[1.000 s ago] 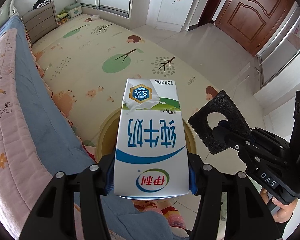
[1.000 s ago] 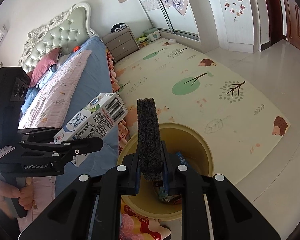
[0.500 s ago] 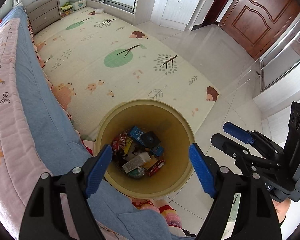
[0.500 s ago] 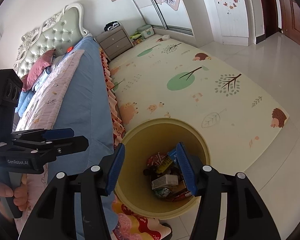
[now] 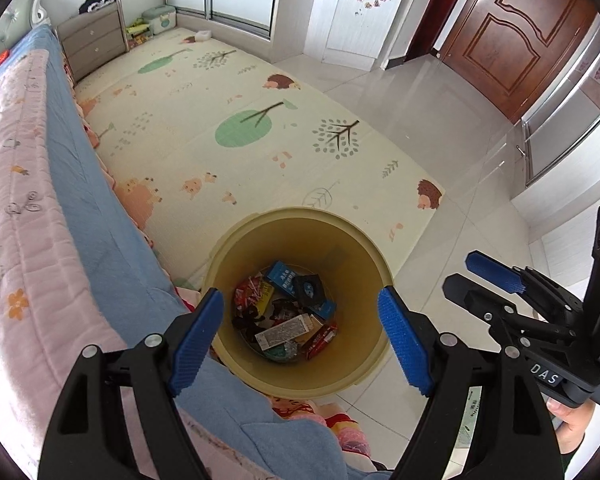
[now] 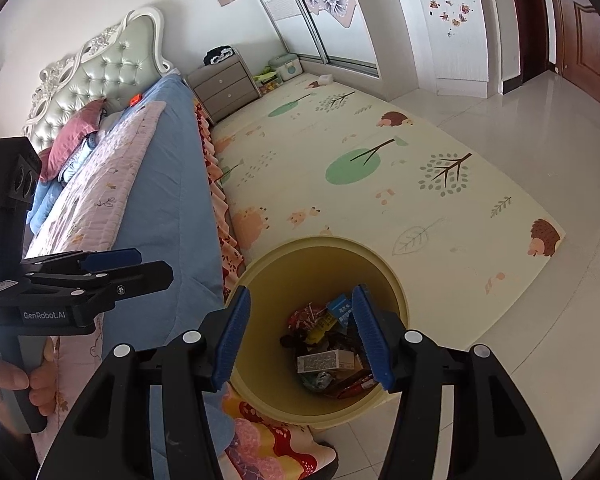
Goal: Collect trash
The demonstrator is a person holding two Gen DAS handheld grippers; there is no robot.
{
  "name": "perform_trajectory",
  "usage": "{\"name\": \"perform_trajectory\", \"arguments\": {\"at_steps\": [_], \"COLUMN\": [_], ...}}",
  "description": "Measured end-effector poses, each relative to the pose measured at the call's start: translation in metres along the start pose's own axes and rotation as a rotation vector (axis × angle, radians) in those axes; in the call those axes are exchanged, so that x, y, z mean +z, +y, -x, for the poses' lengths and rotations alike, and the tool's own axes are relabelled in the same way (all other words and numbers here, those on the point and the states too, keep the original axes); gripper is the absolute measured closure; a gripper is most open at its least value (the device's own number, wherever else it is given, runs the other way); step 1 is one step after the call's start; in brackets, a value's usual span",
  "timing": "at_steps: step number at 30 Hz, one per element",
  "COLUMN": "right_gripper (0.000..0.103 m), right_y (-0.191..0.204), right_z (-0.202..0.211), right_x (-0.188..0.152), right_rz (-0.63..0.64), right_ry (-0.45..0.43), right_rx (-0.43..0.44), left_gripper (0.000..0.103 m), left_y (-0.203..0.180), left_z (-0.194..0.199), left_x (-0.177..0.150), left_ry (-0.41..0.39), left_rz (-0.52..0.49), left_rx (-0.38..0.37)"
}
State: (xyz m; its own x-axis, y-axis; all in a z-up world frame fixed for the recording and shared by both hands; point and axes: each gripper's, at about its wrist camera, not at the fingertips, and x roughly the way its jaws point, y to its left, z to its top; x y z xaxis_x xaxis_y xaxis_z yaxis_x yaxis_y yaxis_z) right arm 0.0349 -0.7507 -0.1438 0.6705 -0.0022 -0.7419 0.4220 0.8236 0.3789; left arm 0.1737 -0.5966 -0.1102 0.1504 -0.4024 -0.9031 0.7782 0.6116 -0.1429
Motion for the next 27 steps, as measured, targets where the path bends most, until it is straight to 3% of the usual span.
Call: {"name": "perform_trajectory", "arguments": {"at_steps": [9,27], "right_gripper": [0.05,0.05], "right_y": [0.065,0.313], "right_z": [0.019,-0.021], "right_x": [0.002,-0.037], "right_rz": [0.11,0.427], "right_ry": [-0.023,0.054], "right_rx": [0.02,0.25], "left_gripper": [0.024,0.024], "left_y": [0.03,0.232], "left_z": [0.054,0.193], "left_x": [-0.026,-0.158], "left_ry": [-0.104,-0.275], "left_rz": [0.023,0.34], "left_rx": [0.077,0.324]}}
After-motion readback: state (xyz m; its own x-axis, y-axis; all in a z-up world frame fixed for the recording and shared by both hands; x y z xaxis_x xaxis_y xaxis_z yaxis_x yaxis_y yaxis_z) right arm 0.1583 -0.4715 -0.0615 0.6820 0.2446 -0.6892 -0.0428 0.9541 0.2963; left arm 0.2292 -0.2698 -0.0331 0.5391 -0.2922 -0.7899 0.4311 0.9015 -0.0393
